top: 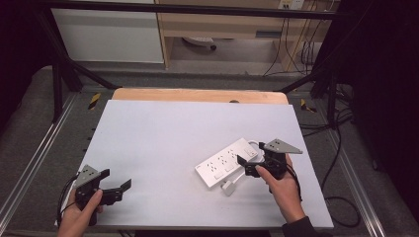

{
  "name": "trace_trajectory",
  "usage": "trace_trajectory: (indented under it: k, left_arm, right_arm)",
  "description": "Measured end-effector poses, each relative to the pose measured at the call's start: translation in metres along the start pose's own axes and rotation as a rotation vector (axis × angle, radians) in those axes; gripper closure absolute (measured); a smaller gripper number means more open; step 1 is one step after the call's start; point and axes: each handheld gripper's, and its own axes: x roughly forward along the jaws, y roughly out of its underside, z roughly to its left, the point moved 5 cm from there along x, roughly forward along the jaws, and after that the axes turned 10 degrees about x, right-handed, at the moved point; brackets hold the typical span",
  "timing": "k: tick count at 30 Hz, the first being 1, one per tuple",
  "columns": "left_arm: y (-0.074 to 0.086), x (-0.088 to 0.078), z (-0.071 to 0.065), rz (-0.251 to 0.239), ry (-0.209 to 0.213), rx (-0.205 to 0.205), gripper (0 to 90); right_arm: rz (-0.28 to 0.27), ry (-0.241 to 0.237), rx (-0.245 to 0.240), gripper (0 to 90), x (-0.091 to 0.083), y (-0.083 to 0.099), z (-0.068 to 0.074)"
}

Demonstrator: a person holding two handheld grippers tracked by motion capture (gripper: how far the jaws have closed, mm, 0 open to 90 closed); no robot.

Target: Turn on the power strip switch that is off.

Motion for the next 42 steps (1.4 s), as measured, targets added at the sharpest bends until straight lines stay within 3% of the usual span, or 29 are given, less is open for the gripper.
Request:
trace_trajectory:
  k: [17, 29, 35, 42]
  left_arm:
    - [0.0, 0.0, 0.0, 0.0, -0.002, -0.003, 6.6]
    - [0.001, 0.0, 0.001, -0.001, -0.004, -0.001, 6.6]
    - [0.001, 0.0, 0.0, -0.001, -0.006, 0.001, 6.6]
    - [0.0, -0.001, 0.001, -0.001, -0.008, 0.005, 6.6]
  right_arm:
    - [-0.101, 0.038, -0.002, 3.0, -0.03, -0.008, -0.017]
    - [-0.118, 0.125, 0.014, 3.9, -0.066, 0.012, -0.061]
    - [-0.097, 0.15, 0.025, 3.9, -0.076, 0.028, -0.078]
    - [0.014, 0.154, 0.034, 3.8, -0.071, 0.057, -0.09]
